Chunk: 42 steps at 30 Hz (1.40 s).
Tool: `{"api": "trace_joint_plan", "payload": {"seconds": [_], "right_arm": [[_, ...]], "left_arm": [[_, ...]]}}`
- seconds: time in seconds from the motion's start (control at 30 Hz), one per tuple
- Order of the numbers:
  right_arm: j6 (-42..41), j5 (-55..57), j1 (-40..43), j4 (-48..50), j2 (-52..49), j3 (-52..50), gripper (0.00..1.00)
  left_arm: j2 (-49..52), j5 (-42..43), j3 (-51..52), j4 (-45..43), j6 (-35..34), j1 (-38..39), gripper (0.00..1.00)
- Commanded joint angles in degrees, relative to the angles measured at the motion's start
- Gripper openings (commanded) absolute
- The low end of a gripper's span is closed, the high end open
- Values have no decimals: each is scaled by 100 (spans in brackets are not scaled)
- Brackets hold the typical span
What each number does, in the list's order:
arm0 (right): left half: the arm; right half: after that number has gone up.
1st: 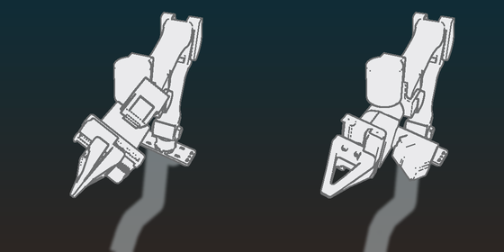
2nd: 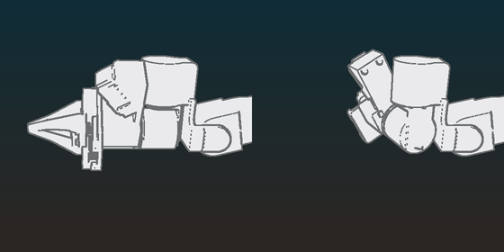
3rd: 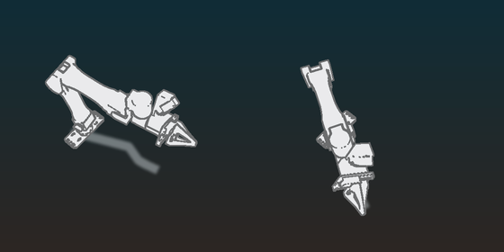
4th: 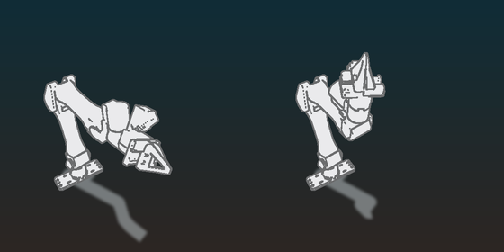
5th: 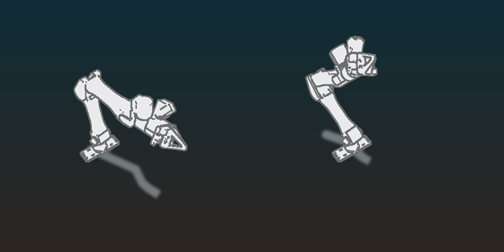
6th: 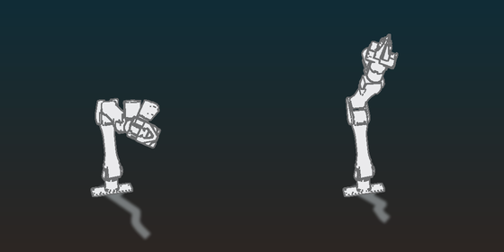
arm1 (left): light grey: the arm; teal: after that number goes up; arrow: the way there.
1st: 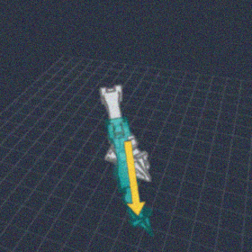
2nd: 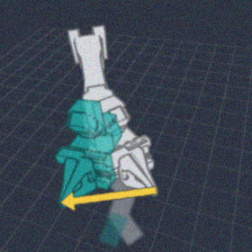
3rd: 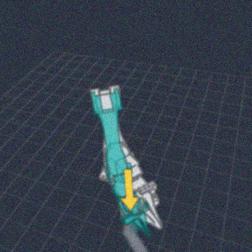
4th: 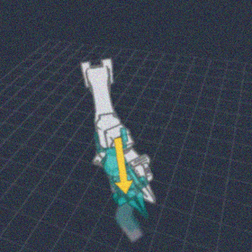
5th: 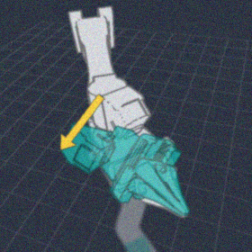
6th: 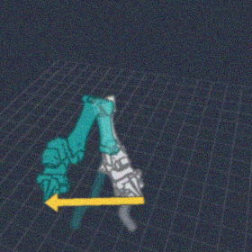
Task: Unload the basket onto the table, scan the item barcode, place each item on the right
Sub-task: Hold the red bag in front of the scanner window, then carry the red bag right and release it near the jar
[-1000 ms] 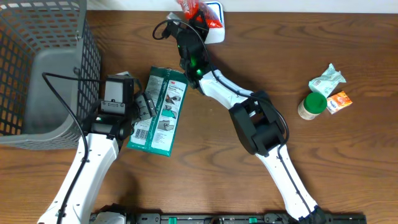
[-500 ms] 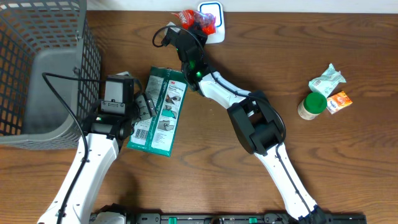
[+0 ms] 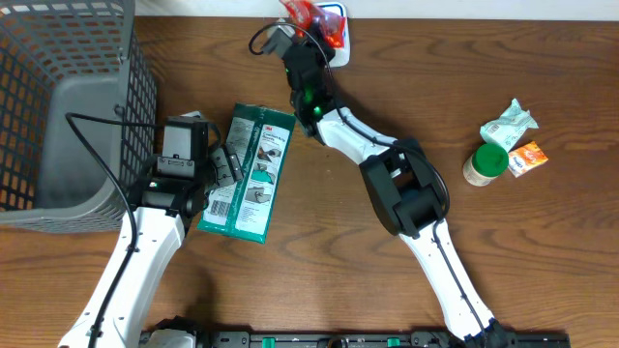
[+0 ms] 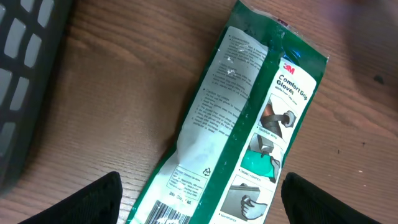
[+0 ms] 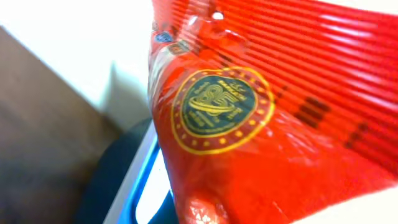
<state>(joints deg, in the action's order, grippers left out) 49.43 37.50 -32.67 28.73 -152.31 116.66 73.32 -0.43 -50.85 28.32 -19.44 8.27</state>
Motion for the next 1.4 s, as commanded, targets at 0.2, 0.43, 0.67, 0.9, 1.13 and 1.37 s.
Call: {"api": "trace_joint_plan", "payload": {"seconds": [0.2, 0.43, 0.67, 0.9, 1.13, 1.37], "right_arm": [[-219, 68, -13, 39, 693, 109, 1], [-1375, 11, -146, -2503, 2406, 109, 1], [-4533, -1499, 9, -6734, 4398, 109, 1], [-5434, -3600, 905, -9582, 4907, 74, 1], [-5788, -3447, 1670, -9792, 4811, -1161, 1], [-5803, -3410, 2271, -8201, 4811, -3077, 1]], "left_arm": [[20, -94, -92, 15, 50, -28, 82], [20, -94, -92, 15, 50, -28, 82], [20, -92, -92, 15, 50, -28, 82], [20, -94, -92, 15, 50, -28, 82], [20, -94, -92, 15, 50, -28, 82], [20, -94, -92, 15, 50, -28, 82]]}}
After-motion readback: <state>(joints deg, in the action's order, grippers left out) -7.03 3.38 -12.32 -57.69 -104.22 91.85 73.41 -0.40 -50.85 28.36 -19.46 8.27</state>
